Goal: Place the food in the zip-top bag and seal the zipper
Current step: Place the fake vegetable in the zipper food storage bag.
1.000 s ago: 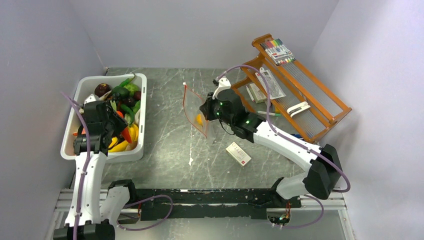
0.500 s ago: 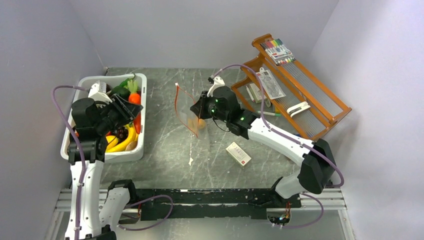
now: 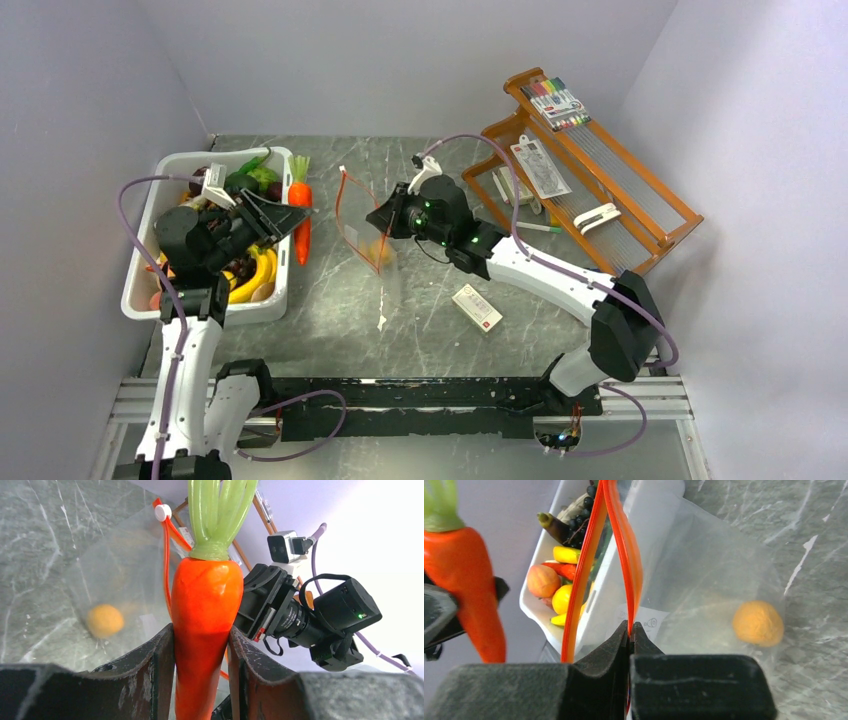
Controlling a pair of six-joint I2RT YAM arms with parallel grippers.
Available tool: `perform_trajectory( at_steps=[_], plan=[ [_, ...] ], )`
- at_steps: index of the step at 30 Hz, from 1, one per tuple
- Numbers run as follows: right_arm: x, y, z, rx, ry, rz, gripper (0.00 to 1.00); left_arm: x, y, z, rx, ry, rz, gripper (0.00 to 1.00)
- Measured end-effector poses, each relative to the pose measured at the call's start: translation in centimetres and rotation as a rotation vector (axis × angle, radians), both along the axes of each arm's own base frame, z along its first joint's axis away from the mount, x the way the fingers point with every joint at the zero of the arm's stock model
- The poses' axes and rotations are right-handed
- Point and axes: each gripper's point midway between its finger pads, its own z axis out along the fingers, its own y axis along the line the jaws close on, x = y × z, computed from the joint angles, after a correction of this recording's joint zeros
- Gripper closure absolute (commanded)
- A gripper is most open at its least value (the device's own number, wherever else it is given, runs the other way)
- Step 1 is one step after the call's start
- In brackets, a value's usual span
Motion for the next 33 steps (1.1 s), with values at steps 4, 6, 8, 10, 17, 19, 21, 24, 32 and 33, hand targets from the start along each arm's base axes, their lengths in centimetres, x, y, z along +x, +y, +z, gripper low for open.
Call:
perform_trajectory(
  at_steps=[4,6,8,10,17,19,21,24,32,33],
  plan=[
    [-0.2,0.8,0.3,0.038,0.004,0.011,1.00,0.3,-1.0,-0.9,-0.068,0.031,-0.024,0.66],
    [-0.3,1.0,0.2,0.045,0.008,0.013,1.00,0.4,-2.1,-0.9,-0.095,0.045,-0.052,0.67],
    [-0.3,1.3,0.2,0.055,0.011,0.014,1.00,0.5,-3.3,-0.7,-0.118,0.050,-0.079,0.67],
    [-0.3,1.5,0.4,0.067,0.009,0.014,1.00,0.6,-4.3,-0.6,-0.132,0.052,-0.101,0.66],
    [-0.4,2.1,0.1,0.090,0.020,0.025,1.00,1.7,-6.1,-0.9,-0.148,0.064,-0.112,0.66],
    [-0.5,2.1,-0.2,0.091,0.025,0.028,1.00,2.1,-6.2,-0.6,-0.161,0.054,-0.105,0.66],
    [-0.6,2.1,-0.5,0.091,0.026,0.031,1.00,2.5,-6.3,0.0,-0.173,0.030,-0.102,0.66],
    [-0.8,2.1,-1.2,0.084,0.032,0.033,1.00,2.8,-6.4,0.8,-0.186,-0.011,-0.094,0.67],
    [-1.0,1.9,-1.0,0.090,0.031,0.033,1.00,4.3,-6.6,-0.6,-0.136,-0.042,-0.021,0.69],
    [-1.0,1.9,-0.9,0.095,0.032,0.032,1.00,4.5,-6.5,-1.1,-0.120,-0.039,-0.010,0.69]
  ],
)
